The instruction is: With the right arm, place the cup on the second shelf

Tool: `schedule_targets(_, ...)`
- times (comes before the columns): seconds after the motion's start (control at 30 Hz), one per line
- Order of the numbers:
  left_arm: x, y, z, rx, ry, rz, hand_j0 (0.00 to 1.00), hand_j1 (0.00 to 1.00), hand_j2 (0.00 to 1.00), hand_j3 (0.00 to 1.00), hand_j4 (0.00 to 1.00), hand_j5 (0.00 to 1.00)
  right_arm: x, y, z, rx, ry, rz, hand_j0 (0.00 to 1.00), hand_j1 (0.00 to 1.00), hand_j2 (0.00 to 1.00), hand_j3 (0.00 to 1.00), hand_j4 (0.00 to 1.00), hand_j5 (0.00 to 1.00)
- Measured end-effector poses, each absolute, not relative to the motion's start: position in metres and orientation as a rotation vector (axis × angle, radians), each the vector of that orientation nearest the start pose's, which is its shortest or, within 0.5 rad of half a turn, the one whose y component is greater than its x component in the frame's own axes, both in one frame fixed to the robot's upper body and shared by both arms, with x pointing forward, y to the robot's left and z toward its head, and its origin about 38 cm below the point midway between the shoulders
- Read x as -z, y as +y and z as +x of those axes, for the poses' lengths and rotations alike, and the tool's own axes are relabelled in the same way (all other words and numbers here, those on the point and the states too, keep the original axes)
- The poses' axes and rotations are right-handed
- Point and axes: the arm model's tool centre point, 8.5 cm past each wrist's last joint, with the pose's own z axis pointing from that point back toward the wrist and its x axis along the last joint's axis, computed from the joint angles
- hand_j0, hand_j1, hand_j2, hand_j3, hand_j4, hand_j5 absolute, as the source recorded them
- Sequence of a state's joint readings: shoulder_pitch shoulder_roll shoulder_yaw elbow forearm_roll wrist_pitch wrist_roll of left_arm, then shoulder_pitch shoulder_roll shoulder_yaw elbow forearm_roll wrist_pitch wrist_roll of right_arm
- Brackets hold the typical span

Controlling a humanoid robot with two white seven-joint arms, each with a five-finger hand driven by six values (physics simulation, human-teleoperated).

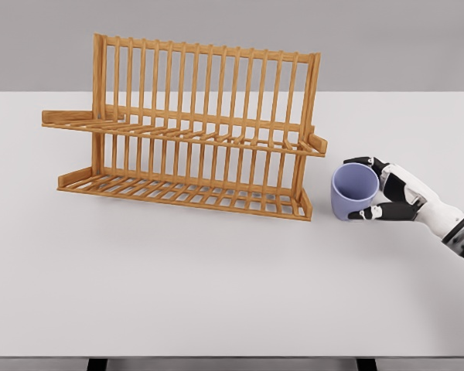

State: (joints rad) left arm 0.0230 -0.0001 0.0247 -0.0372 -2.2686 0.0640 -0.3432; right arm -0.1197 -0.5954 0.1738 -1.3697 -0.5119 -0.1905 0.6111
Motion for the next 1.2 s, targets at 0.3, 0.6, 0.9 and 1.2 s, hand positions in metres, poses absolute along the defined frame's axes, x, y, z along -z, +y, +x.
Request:
schedule_targets(0.3,0.256,0.291,-0.019,2.184,0.506,-0.050,1.00,1.00,1.00,1.00,1.00,1.00,-0.099,-0.358,0.376,-0.666,-1.500,0.361,0.65,0.65,0.65,0.65,0.65,0.65)
schedule_targets(0.6,0.256,0.291,-0.019,2.184,0.506,-0.050,1.00,1.00,1.00,1.00,1.00,1.00,-0.109,-0.367,0.378,-0.653,-1.526,0.340,0.65,0.65,0.65,0.65,0.65,0.65)
schedule_targets(0.9,0.256,0.291,-0.019,2.184,0.506,-0.050,1.00,1.00,1.00,1.00,1.00,1.00,-0.129,-0.376,0.381,-0.641,-1.581,0.316,0.65,0.65,0.65,0.65,0.65,0.65)
schedule_targets(1.2,0.256,0.291,-0.019,2.184,0.506,-0.050,1.00,1.00,1.00,1.00,1.00,1.00,-0.151,-0.379,0.382,-0.631,-1.652,0.314,0.66,0.66,0.66,0.66,0.66,0.66)
